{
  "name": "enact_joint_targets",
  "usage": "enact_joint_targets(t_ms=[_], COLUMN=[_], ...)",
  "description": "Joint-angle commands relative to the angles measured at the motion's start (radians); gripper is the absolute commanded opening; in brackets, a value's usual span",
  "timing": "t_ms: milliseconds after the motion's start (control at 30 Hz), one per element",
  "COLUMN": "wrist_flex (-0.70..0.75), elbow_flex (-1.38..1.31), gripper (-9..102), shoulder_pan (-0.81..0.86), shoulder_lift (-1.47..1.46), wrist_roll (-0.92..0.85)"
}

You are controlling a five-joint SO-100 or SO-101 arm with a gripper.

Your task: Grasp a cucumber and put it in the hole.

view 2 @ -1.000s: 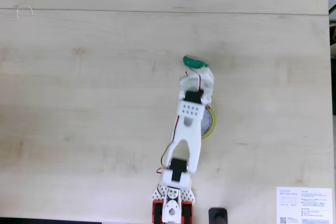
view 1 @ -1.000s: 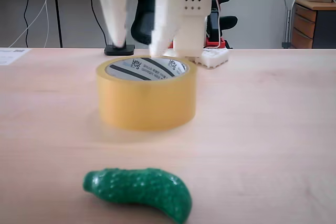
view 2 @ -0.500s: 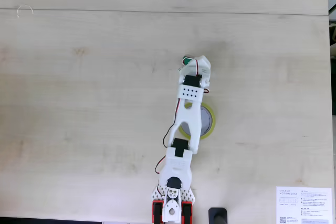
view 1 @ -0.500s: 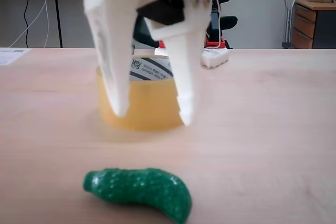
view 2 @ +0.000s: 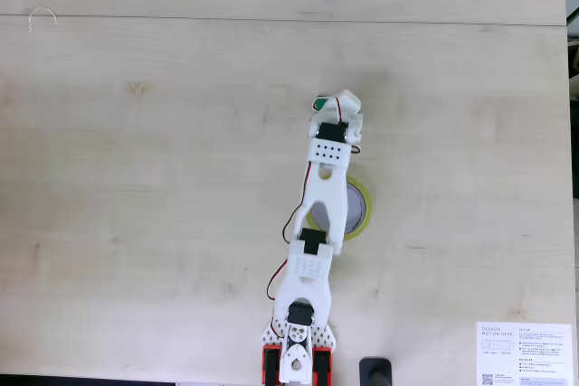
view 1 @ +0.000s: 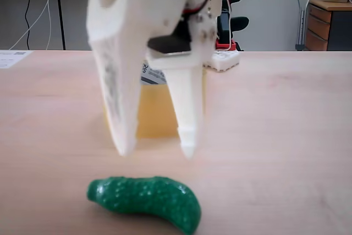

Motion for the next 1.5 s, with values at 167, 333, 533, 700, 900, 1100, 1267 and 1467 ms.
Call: enact_joint_targets(t_ms=[167, 333, 533, 700, 900, 1100, 1267, 1467], wrist_flex=[-0.031, -0.031, -0.031, -0.029, -0.005, 0.060, 0.123, 0.186], elbow_flex=[-0.167, -0.190, -0.242, -0.249, -0.249, -0.249, -0.249, -0.249], gripper=[30, 30, 29, 29, 24, 20, 19, 15], shoulder_pan=[-0.023, -0.023, -0.023, -0.023, -0.021, -0.015, -0.015, -0.006], shoulder_lift=[-0.052, -0.086, -0.135, -0.163, -0.176, -0.196, -0.212, -0.225], wrist_roll=[-0.028, -0.029, -0.029, -0.029, -0.029, -0.020, -0.017, -0.017])
